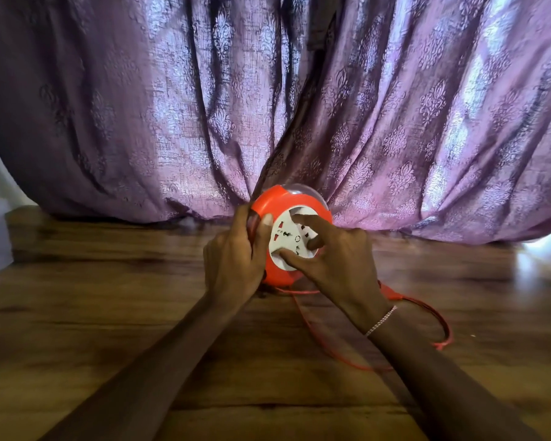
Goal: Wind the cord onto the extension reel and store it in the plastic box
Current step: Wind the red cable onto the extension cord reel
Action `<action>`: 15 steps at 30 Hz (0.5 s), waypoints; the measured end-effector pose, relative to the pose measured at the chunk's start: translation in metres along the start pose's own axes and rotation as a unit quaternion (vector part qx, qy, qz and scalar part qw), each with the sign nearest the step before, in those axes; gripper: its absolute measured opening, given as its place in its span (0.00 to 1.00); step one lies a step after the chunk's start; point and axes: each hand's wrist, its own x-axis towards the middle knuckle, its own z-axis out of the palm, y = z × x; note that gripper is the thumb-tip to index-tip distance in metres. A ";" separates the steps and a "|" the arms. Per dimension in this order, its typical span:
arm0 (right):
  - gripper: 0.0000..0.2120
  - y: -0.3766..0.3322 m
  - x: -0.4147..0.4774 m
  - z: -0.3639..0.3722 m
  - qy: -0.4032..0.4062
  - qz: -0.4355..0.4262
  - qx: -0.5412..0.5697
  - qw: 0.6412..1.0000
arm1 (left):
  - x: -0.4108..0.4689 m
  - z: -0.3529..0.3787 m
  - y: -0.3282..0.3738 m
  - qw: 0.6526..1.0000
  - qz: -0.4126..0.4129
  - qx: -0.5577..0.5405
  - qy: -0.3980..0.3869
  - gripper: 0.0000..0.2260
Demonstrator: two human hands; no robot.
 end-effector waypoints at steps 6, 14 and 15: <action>0.26 -0.012 0.005 0.003 0.014 0.168 0.070 0.983 | -0.003 0.004 0.005 0.998 -0.020 -0.044 0.031 0.19; 0.25 -0.032 0.007 -0.008 -0.045 0.352 0.329 0.875 | -0.010 0.008 0.010 0.998 -0.024 -0.045 0.046 0.18; 0.26 -0.032 0.007 -0.007 -0.040 0.384 0.370 0.845 | -0.010 0.009 0.011 0.998 -0.025 -0.042 0.046 0.19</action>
